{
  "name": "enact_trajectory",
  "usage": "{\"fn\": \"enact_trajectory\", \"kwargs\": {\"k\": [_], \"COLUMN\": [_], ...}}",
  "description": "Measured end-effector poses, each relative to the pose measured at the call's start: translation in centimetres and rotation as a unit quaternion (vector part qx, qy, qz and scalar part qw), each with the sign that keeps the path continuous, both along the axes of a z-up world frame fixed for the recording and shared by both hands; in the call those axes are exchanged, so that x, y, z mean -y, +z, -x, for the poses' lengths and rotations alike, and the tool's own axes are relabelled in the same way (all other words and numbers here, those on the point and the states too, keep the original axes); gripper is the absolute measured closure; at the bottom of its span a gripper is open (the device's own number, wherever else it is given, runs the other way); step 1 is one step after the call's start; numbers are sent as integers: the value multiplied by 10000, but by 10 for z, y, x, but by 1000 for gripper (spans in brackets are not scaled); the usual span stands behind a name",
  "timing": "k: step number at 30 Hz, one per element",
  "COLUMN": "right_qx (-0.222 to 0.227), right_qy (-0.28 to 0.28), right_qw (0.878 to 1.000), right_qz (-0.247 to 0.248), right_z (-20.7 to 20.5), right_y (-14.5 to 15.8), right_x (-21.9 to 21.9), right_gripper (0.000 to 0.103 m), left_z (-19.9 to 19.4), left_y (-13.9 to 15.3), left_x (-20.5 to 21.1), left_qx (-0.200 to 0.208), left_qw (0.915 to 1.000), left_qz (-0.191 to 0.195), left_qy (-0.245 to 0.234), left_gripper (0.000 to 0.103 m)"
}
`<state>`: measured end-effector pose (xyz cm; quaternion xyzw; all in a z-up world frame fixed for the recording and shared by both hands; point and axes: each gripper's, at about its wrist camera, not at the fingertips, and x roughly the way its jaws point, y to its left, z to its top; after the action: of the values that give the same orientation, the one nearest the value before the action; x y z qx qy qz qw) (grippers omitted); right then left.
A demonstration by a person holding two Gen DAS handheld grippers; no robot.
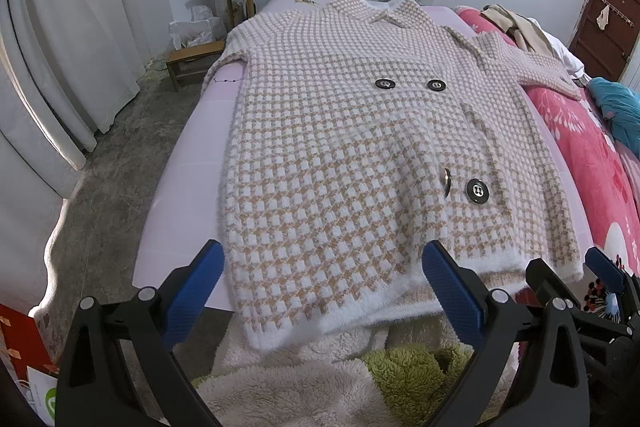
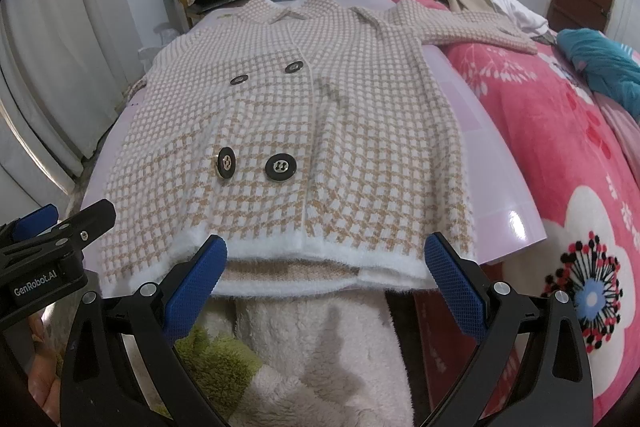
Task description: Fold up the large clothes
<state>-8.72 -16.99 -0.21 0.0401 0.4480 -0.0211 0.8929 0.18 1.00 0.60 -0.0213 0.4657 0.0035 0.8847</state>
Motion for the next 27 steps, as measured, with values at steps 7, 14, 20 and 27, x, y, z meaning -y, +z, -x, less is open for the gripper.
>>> {"fn": "enact_trajectory", "kwargs": {"k": [7,14,20,27], "right_qx": [-11,-25,-48,-99], "right_qy": [-13,-44,-59,-66], "right_qw": [10000,10000,9999,9998], "right_qz": [11,45,107,164], "right_z": [0,0,-3,-7], "right_y": [0,-1,-1,-3], "right_x": [1,2,1,-1], "right_gripper": [8,8,8,8], "left_z": [0,1,1,-6], "left_y": [0,0,-2,-10], "left_x": [0,1,2,3], "left_qx": [18,21,-10,-88], "left_qw": [10000,10000,10000,10000], "left_qz": [1,2,6,16], "left_qy": [1,5,11,-2], "left_gripper": [6,6,6,6]}}
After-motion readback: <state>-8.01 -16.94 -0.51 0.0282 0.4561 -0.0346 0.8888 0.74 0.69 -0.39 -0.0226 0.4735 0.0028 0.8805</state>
